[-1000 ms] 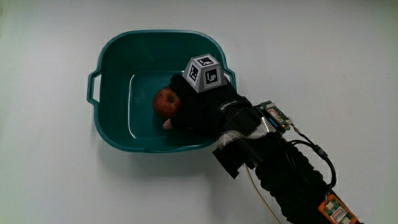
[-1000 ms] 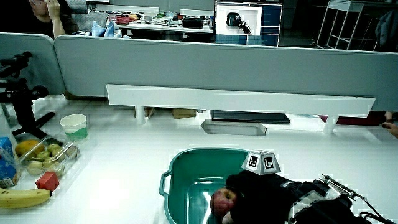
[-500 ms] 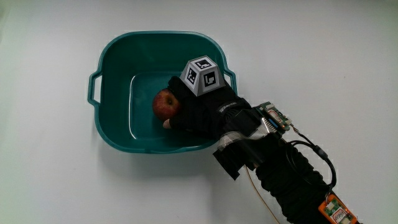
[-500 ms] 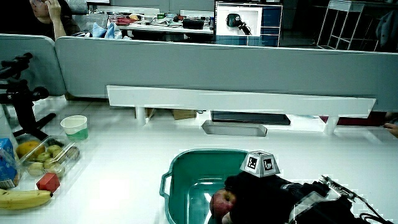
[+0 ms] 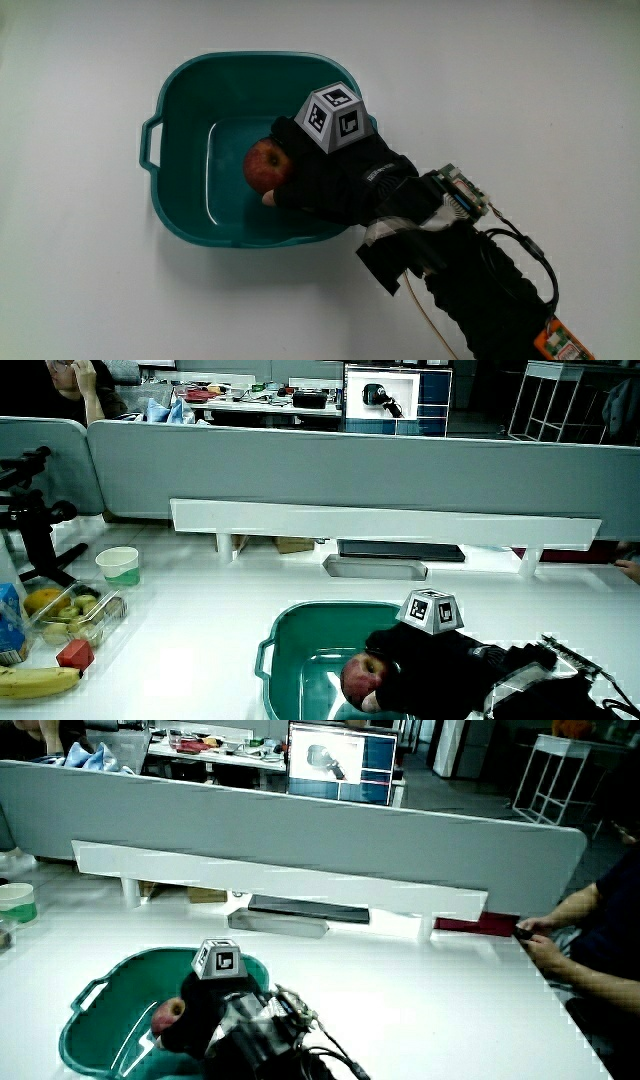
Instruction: Pick apple from plate
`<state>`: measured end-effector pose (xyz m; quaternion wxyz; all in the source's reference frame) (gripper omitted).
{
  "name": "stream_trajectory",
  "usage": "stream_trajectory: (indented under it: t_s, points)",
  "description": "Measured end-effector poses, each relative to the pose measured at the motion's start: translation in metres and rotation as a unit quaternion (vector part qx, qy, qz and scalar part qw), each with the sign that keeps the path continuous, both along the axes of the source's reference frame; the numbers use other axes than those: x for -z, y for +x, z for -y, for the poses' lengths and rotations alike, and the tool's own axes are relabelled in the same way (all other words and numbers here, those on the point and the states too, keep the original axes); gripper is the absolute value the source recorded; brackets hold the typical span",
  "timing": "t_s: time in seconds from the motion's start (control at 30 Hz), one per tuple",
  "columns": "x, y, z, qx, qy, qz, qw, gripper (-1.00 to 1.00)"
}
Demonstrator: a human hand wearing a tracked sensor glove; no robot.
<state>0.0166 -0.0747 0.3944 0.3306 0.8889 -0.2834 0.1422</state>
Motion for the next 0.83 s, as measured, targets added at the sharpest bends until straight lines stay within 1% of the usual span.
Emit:
stream_trajectory:
  t_s: [0.03, 0.07, 0.1, 0.13, 0.17, 0.27, 0.3, 0.37, 0.4, 0.43, 0.47, 0.5, 0.53, 0.57, 0.6, 0.63, 0.67, 0.7, 0.73, 0.77, 0.8, 0.83]
  points:
    - [0.003, 0.002, -0.001, 0.001, 0.001, 0.0, 1.0, 1.0]
    - [0.007, 0.004, -0.002, 0.0, 0.006, 0.007, 1.0, 1.0]
    - [0.013, 0.005, -0.003, 0.0, 0.003, 0.011, 0.9999, 1.0]
    - [0.016, 0.007, -0.005, 0.001, 0.006, 0.015, 0.9999, 1.0]
    - [0.02, 0.008, -0.007, 0.01, 0.005, 0.017, 0.9998, 1.0]
    - [0.036, 0.01, -0.012, 0.013, 0.022, 0.025, 0.9994, 1.0]
    - [0.039, 0.011, -0.014, 0.019, 0.024, 0.029, 0.9991, 1.0]
    - [0.042, 0.012, -0.018, 0.022, 0.024, 0.031, 0.999, 1.0]
    - [0.04, 0.014, -0.02, 0.022, 0.027, 0.026, 0.9991, 1.0]
    - [0.043, 0.017, -0.022, 0.017, 0.031, 0.031, 0.9989, 1.0]
    - [0.042, 0.019, -0.024, 0.02, 0.038, 0.025, 0.9988, 1.0]
    - [0.044, 0.022, -0.027, 0.028, 0.028, 0.032, 0.9987, 1.0]
    - [0.049, 0.024, -0.03, 0.031, 0.041, 0.035, 0.9981, 1.0]
    - [0.05, 0.026, -0.033, 0.034, 0.034, 0.039, 0.9981, 1.0]
    - [0.051, 0.028, -0.037, 0.04, 0.041, 0.039, 0.9976, 1.0]
    - [0.056, 0.03, -0.04, 0.032, 0.044, 0.044, 0.9975, 1.0]
    - [0.061, 0.031, -0.043, 0.05, 0.043, 0.054, 0.9964, 1.0]
    - [0.059, 0.033, -0.047, 0.044, 0.037, 0.06, 0.9966, 1.0]
    - [0.065, 0.034, -0.05, 0.042, 0.055, 0.053, 0.9962, 1.0]
    - [0.063, 0.036, -0.054, 0.045, 0.047, 0.064, 0.9959, 1.0]
    - [0.068, 0.035, -0.058, 0.053, 0.048, 0.064, 0.9955, 1.0]
    - [0.066, 0.037, -0.061, 0.054, 0.05, 0.059, 0.9955, 1.0]
